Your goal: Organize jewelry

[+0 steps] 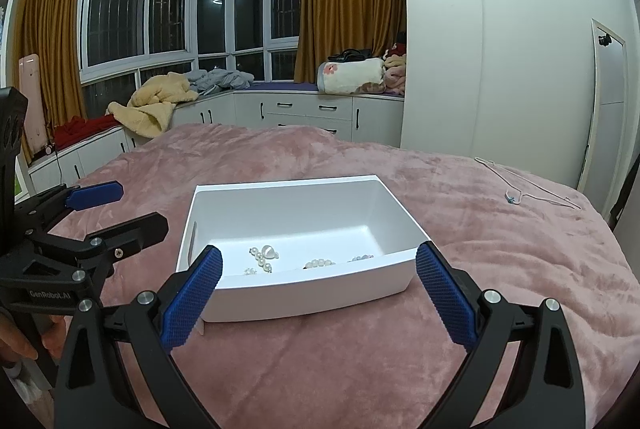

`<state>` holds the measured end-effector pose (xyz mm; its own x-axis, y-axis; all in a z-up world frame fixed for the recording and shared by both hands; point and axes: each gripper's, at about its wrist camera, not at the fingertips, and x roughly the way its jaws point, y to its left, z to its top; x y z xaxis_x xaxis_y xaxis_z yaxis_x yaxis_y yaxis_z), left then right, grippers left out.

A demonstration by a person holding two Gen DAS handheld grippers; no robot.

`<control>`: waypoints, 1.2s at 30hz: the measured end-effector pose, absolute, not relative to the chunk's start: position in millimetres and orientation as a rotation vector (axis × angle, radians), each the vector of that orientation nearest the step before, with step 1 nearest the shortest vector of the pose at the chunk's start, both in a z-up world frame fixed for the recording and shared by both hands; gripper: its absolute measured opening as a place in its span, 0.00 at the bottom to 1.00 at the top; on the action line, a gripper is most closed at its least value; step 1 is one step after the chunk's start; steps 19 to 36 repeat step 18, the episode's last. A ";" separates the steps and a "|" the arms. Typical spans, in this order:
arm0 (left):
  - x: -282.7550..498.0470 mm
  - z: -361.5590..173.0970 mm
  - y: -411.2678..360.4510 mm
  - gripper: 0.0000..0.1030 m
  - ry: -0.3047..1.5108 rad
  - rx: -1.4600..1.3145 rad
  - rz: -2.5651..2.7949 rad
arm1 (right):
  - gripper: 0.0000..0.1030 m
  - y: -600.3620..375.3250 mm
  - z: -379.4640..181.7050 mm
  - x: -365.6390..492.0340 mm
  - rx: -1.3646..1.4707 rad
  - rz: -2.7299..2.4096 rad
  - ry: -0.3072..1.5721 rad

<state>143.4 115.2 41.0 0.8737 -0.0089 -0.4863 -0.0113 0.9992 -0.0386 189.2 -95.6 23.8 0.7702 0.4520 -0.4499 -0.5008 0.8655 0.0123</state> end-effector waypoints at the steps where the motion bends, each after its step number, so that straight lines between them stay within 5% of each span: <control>1: 143.4 40.7 114.7 0.97 0.510 -0.033 0.004 | 0.93 -95.5 23.8 189.0 -0.111 0.517 0.458; 36: 145.2 39.5 109.9 0.97 0.502 0.045 0.078 | 0.94 -92.4 24.4 190.4 -0.113 0.516 0.461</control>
